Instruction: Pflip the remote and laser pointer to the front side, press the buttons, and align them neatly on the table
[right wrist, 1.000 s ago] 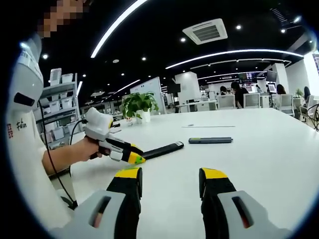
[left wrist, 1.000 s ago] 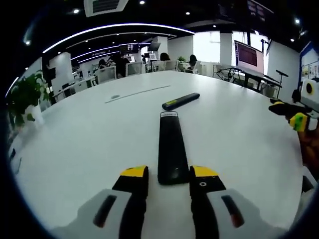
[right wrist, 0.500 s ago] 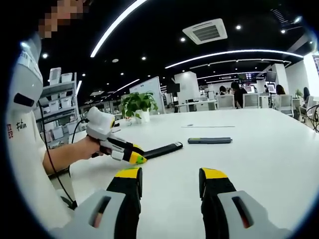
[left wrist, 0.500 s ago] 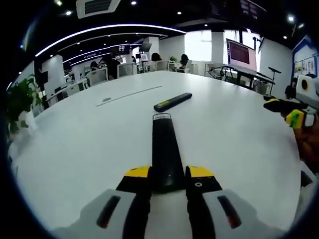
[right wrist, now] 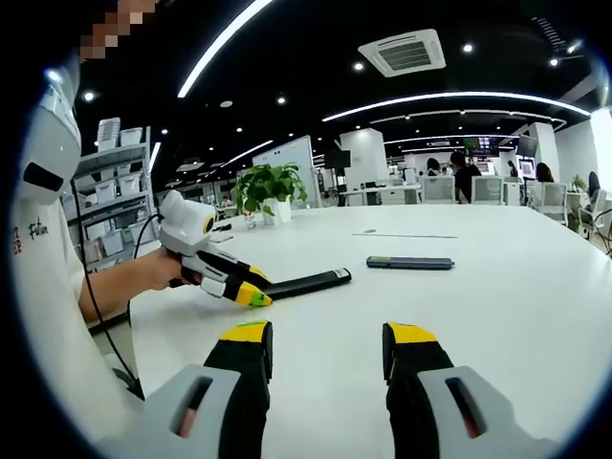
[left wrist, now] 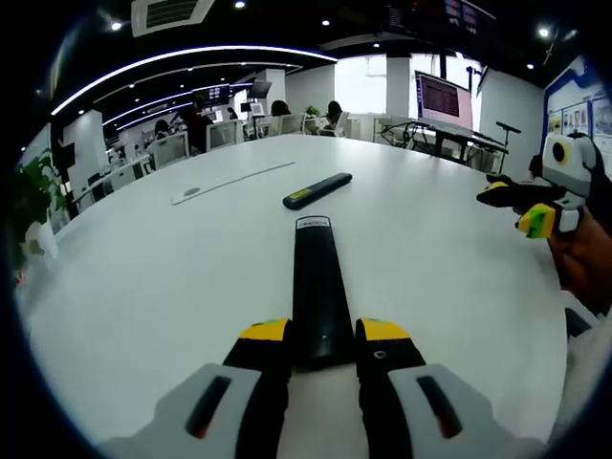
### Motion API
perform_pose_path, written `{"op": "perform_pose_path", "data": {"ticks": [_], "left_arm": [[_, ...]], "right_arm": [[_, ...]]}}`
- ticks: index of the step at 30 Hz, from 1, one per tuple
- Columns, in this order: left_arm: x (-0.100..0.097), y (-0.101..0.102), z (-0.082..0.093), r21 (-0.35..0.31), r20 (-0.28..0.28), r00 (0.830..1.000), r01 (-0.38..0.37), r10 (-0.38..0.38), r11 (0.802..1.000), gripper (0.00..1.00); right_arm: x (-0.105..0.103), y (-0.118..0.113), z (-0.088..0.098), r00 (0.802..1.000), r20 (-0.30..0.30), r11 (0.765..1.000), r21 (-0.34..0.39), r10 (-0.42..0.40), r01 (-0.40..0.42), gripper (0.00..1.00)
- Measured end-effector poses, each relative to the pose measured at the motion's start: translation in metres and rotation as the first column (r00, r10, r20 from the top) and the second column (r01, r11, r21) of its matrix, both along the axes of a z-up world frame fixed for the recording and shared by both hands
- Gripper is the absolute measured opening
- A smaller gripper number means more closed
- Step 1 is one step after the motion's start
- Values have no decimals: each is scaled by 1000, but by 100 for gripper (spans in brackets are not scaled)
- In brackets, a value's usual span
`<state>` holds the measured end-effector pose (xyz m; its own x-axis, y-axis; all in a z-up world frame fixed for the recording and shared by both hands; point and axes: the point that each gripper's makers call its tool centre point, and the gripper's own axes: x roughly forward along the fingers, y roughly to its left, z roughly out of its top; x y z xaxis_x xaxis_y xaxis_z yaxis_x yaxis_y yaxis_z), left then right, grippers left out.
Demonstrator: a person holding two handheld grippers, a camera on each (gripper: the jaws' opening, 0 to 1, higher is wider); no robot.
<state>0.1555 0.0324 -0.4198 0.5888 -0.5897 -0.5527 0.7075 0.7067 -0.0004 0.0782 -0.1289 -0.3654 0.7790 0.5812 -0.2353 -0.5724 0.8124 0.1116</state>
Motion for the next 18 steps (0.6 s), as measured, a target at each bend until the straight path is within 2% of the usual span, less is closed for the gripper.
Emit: {"op": "perform_pose_path", "data": {"ticks": [6,8,9,11,18], "left_arm": [[2,-2,0,-7,4,1000,13,-13,1000,28],[2,-2,0,-6,10,1000,22,-22,1000,28],[2,-2,0,-7,9,1000,24,-24,1000,28],[4,-1,0,-14,14,999,34,-34,999,28],[2,2,1,-13,12,999,33,-33,999,28]], "right_arm": [[7,5,2,1000,-5,999,-35,29,-29,51],[9,9,8,995,31,993,-81,91,-88,54],[10,10,10,994,37,992,-85,100,-97,55],[14,15,26,990,52,989,-64,134,-131,55],[26,25,37,986,80,985,-104,149,-141,55]]}}
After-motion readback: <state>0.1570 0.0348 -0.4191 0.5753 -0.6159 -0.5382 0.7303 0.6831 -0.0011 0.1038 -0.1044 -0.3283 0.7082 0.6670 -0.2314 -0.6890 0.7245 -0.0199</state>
